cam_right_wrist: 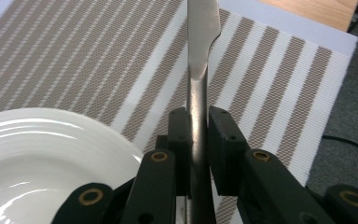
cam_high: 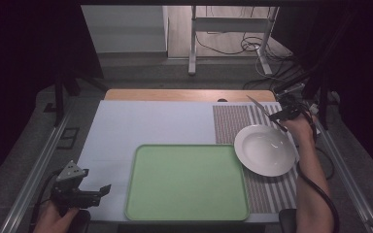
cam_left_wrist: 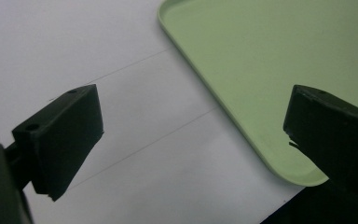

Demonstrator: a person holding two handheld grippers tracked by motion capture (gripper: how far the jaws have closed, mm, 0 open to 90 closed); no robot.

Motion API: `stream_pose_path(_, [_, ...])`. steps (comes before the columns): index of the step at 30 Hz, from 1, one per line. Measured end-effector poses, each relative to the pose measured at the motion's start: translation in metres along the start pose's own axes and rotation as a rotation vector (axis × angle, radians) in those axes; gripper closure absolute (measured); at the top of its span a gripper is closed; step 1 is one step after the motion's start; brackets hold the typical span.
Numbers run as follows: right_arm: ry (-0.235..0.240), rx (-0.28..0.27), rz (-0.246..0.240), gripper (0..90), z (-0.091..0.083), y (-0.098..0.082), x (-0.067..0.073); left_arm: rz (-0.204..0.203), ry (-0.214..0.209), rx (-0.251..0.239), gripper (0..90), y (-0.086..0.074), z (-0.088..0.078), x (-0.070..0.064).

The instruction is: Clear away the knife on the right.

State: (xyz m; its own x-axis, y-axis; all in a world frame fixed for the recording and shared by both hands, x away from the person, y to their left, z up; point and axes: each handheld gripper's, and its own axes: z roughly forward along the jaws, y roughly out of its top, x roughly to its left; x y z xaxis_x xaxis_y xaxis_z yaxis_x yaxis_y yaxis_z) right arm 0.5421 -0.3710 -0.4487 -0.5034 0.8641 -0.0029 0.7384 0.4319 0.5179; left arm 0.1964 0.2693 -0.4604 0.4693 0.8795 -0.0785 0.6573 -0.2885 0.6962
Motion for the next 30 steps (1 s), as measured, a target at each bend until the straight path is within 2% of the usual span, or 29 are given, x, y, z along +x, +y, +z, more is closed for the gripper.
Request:
stream_pose_path(12, [0.046,-0.021,-0.045,80.4,-0.018,0.000,0.035,0.002,0.001,-0.002,4.9,0.000,0.000,0.000])
stream_pose_path(30, [0.123,-0.041,-0.140,80.4,-0.027,-0.016,0.099,0.005,0.003,-0.001,4.9,0.000,0.000,-0.001])
